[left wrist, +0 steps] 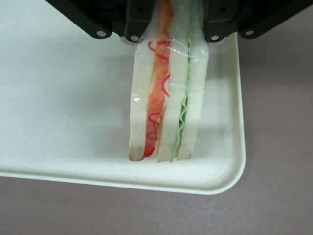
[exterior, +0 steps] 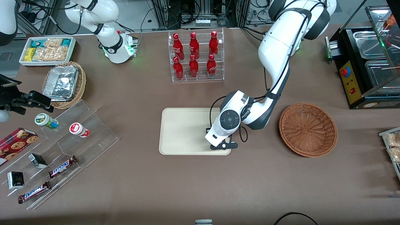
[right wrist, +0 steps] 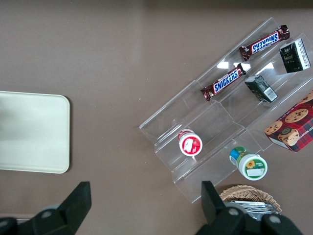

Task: Place sandwich from basket to tray
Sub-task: 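Carry the sandwich with the left gripper over the cream tray, then lower the sandwich onto the tray and open the left gripper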

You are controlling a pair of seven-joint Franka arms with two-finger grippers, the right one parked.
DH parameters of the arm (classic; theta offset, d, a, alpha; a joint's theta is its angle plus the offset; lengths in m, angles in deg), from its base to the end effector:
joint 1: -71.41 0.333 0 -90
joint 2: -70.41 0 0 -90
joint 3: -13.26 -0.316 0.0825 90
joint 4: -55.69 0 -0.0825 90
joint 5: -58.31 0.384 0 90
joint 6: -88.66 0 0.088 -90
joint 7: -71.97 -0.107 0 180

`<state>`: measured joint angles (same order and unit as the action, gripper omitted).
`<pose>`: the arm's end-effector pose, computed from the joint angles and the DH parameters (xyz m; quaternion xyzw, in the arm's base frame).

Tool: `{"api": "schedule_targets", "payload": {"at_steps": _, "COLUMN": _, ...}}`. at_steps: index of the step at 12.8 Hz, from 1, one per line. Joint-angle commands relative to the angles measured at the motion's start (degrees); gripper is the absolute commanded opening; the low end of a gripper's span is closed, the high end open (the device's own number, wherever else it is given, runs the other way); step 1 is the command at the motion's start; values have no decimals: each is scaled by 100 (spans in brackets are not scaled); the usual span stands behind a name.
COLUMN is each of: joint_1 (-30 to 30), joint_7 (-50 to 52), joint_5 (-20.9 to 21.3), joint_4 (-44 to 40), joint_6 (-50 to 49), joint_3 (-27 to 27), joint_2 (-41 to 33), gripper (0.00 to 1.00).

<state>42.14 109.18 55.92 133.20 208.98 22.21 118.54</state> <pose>0.5862 -0.4337 0.2166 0.9959 0.0256 -0.0800 0.0349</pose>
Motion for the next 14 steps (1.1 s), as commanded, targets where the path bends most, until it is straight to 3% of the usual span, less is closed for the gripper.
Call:
{"api": "schedule_targets", "payload": {"at_steps": 1, "joint_1": -121, "joint_7": -170, "joint_5": 20, "joint_4": -193, "joint_6": -113, "joint_3": 11, "joint_2": 109, "gripper": 34}}
{"api": "schedule_targets", "payload": {"at_steps": 4, "joint_1": -158, "joint_7": -188, "joint_5": 37, "joint_4": -219, "joint_6": -52, "joint_3": 11, "joint_2": 179, "gripper": 37}}
{"api": "schedule_targets", "payload": {"at_steps": 6, "joint_1": -167, "joint_7": -188, "joint_5": 46, "joint_4": -202, "joint_6": -60, "joint_3": 11, "joint_2": 197, "gripper": 46}}
{"api": "schedule_targets", "payload": {"at_steps": 9, "joint_1": -167, "joint_7": -83, "joint_5": 46, "joint_4": -193, "joint_6": -60, "joint_3": 2, "joint_2": 206, "gripper": 46}}
{"api": "schedule_targets", "payload": {"at_steps": 10, "joint_1": -167, "joint_7": 39, "joint_5": 46, "joint_4": -184, "joint_6": -60, "joint_3": 2, "joint_2": 197, "gripper": 56}}
{"api": "schedule_targets", "payload": {"at_steps": 12, "joint_1": -158, "joint_7": 93, "joint_5": 73, "joint_4": -184, "joint_6": -95, "joint_3": 2, "joint_2": 127, "gripper": 95}}
{"api": "schedule_targets", "payload": {"at_steps": 14, "joint_1": -123, "joint_7": 224, "joint_5": 81, "joint_4": -167, "joint_6": -226, "joint_3": -15, "joint_2": -57, "gripper": 100}}
